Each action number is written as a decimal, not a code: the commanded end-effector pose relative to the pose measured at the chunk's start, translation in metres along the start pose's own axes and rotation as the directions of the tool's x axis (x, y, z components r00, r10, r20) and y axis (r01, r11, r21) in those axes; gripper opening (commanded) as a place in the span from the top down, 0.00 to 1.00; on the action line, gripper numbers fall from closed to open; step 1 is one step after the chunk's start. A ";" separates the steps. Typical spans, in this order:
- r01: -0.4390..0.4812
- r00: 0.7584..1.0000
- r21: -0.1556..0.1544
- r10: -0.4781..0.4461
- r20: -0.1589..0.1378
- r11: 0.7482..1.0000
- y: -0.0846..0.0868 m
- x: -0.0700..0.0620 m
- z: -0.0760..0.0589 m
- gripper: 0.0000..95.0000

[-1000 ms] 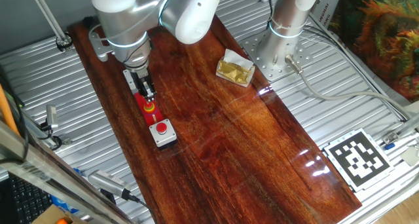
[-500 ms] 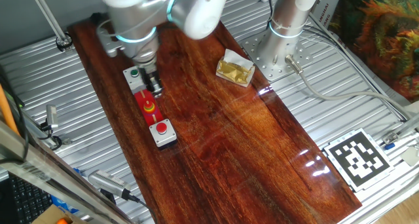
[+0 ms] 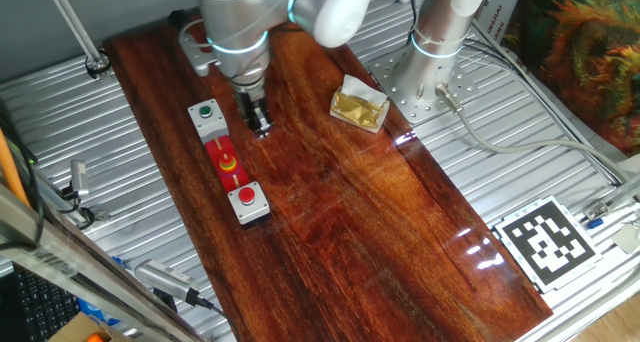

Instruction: Take out one Hanoi block and throw it aside

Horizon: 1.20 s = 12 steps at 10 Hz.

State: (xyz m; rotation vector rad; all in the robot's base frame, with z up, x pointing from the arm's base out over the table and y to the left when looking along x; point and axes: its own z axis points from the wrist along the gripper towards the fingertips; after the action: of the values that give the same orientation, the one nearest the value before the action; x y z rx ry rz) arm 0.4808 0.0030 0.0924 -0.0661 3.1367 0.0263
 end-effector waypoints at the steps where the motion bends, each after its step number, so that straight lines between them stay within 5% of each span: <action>1: -0.004 1.000 -0.006 0.004 -0.001 1.000 0.001 -0.002 0.000 1.00; 2: -0.005 1.000 -0.009 0.005 0.000 1.000 0.001 -0.002 0.000 1.00; 3: -0.004 1.000 -0.011 0.004 -0.001 1.000 0.001 -0.002 0.000 0.60; 12: 0.000 1.000 -0.015 0.000 -0.002 1.000 0.001 -0.002 0.000 0.60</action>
State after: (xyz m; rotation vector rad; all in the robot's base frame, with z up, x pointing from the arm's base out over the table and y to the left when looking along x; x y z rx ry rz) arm 0.4827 0.0036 0.0919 -0.0680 3.1377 0.0483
